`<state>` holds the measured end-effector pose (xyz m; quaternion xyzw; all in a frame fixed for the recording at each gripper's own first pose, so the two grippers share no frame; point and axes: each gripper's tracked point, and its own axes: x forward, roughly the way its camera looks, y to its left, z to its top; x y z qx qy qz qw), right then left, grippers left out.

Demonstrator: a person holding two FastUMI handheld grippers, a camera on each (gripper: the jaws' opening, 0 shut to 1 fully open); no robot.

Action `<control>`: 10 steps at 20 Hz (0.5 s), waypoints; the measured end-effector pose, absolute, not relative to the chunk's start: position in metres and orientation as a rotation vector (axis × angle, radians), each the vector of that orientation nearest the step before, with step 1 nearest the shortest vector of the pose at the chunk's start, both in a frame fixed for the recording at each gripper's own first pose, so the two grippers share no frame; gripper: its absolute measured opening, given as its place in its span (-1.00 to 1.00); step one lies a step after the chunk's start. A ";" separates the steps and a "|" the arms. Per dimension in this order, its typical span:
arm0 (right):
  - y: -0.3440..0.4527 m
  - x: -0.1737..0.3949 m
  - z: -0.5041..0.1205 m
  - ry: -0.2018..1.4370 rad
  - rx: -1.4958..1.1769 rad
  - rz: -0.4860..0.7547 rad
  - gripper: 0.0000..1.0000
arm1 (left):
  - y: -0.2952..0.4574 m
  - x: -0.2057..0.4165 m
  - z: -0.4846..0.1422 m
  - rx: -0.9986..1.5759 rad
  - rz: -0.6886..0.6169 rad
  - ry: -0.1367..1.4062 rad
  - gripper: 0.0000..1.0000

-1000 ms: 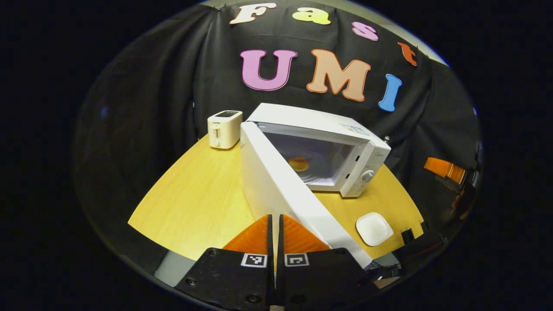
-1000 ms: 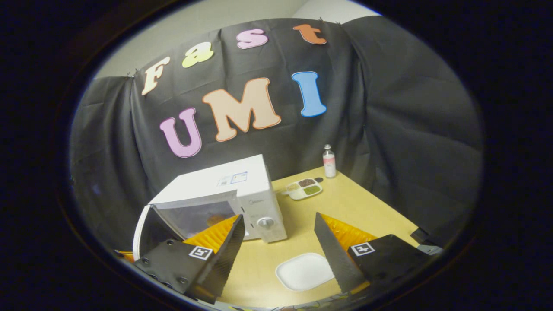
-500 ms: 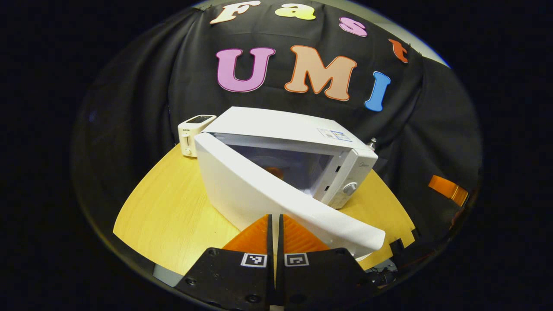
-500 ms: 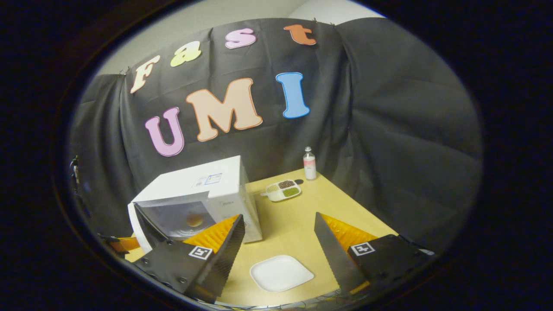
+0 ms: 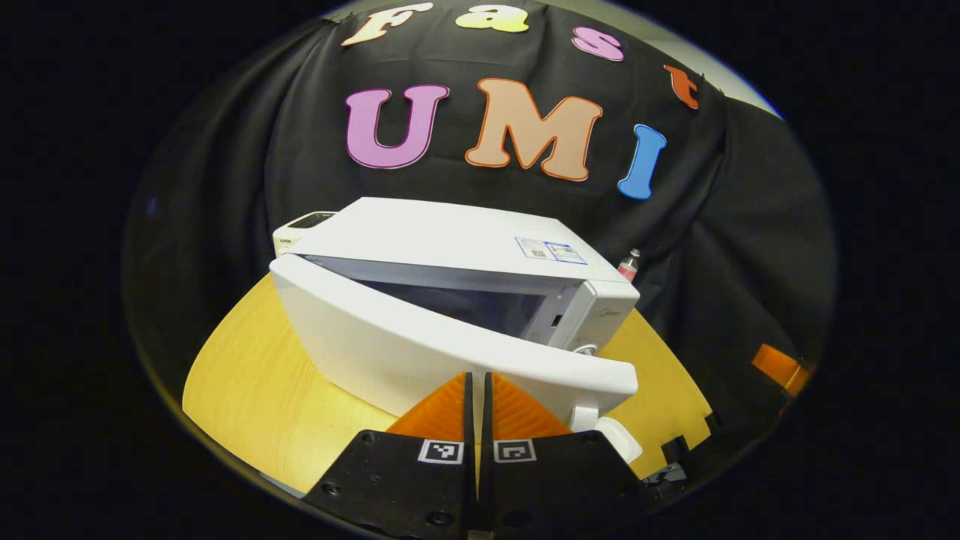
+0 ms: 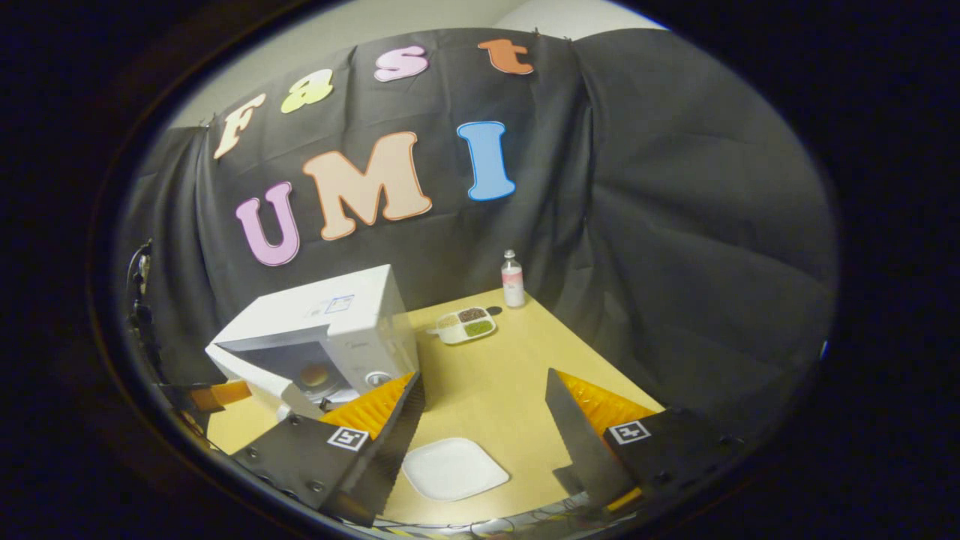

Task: Open the microwave oven with the left hand, put the food in, and close the microwave oven.

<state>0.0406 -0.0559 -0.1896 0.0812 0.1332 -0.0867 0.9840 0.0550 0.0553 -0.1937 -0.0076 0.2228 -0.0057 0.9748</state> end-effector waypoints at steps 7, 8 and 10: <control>-0.082 0.043 -0.180 0.241 0.181 -0.206 0.82 | 0.020 0.090 -0.192 -0.010 -0.055 0.420 -0.99; -0.083 0.044 -0.181 0.237 0.184 -0.209 0.82 | 0.014 0.094 -0.195 -0.012 -0.062 0.421 -0.99; -0.086 0.040 -0.182 0.238 0.180 -0.213 0.82 | 0.004 0.102 -0.200 -0.013 -0.073 0.422 -0.98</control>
